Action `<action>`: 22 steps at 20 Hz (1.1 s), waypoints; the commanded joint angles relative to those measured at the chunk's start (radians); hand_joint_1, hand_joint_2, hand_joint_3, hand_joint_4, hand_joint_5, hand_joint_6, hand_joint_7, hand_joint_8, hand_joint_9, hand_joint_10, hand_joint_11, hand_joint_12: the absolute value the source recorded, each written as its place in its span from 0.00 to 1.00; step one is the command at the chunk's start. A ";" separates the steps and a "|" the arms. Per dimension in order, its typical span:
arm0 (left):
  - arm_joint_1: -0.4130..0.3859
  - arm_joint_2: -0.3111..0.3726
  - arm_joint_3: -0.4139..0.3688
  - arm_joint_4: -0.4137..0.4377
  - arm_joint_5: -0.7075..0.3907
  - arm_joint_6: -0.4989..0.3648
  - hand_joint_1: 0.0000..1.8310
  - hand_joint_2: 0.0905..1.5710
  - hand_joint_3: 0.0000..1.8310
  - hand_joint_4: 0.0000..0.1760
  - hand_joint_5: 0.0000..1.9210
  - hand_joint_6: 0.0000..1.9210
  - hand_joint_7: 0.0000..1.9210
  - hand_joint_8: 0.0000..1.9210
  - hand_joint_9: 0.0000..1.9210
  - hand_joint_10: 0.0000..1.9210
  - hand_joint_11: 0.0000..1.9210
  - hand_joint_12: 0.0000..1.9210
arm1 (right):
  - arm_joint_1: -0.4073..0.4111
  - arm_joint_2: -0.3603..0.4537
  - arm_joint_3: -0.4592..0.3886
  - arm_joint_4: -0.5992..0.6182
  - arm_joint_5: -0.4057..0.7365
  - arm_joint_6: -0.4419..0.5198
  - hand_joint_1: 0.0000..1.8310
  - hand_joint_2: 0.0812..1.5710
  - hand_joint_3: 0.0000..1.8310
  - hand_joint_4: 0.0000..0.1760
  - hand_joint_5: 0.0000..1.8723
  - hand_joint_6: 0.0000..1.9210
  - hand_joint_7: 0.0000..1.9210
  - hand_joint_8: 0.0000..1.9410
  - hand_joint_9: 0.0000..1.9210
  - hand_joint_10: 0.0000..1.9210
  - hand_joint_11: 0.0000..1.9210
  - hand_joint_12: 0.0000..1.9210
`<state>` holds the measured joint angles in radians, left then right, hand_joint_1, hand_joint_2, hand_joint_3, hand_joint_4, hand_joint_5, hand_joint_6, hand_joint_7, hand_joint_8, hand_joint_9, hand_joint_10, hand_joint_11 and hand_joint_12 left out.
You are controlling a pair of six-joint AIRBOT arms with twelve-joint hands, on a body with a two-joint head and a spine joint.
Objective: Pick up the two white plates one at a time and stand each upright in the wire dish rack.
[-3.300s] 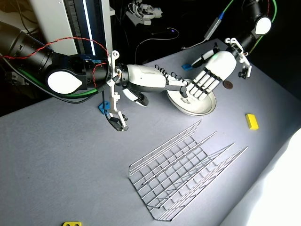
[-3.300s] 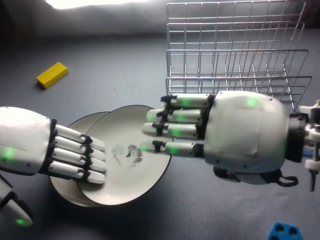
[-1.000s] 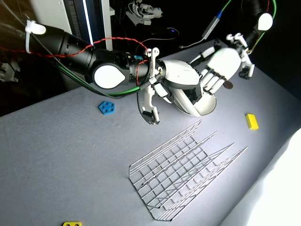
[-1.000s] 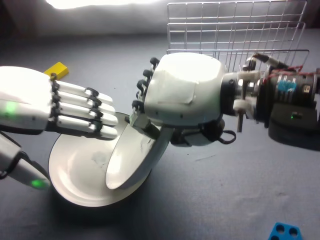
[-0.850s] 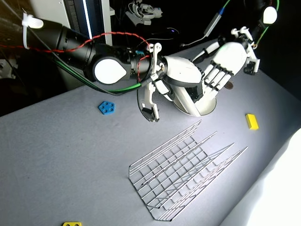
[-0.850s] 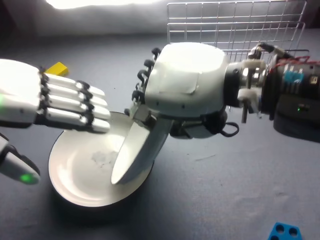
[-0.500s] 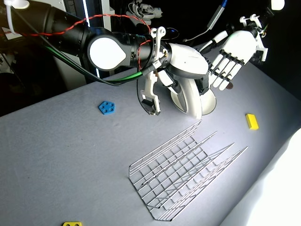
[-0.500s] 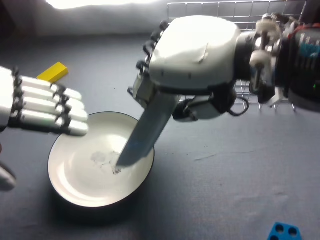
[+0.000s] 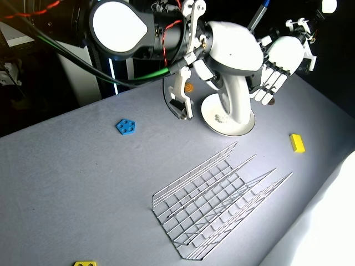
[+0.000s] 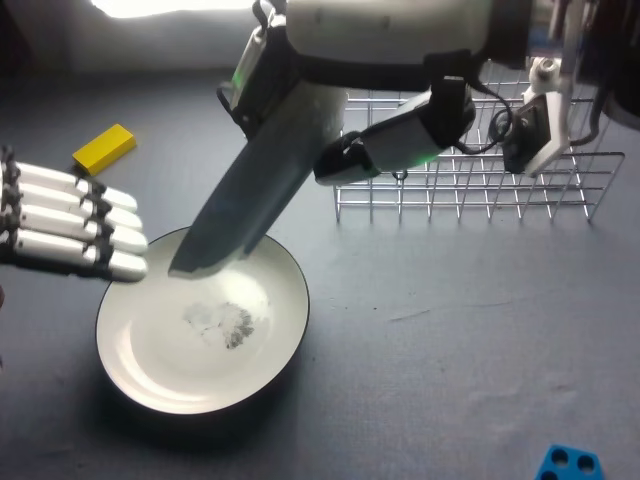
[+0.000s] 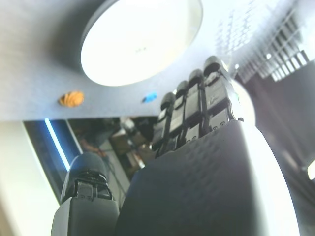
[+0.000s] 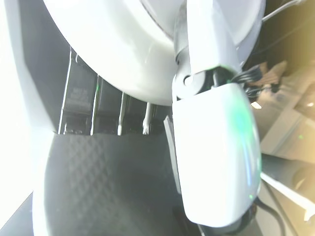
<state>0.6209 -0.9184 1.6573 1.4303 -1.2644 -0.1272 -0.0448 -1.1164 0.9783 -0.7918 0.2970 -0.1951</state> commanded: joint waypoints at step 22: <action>0.120 -0.066 0.070 -0.054 0.003 0.052 0.00 0.74 0.00 0.00 0.02 0.01 0.02 0.01 0.02 0.01 0.02 0.02 | 0.094 0.018 0.088 0.692 0.084 -0.115 0.75 0.68 0.00 0.00 0.51 0.54 0.53 0.45 0.49 0.57 0.49 0.56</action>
<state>0.7429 -0.9825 1.7203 1.4445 -1.2182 -0.0780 0.0292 -1.1046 1.0676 -0.1165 0.2390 -0.3275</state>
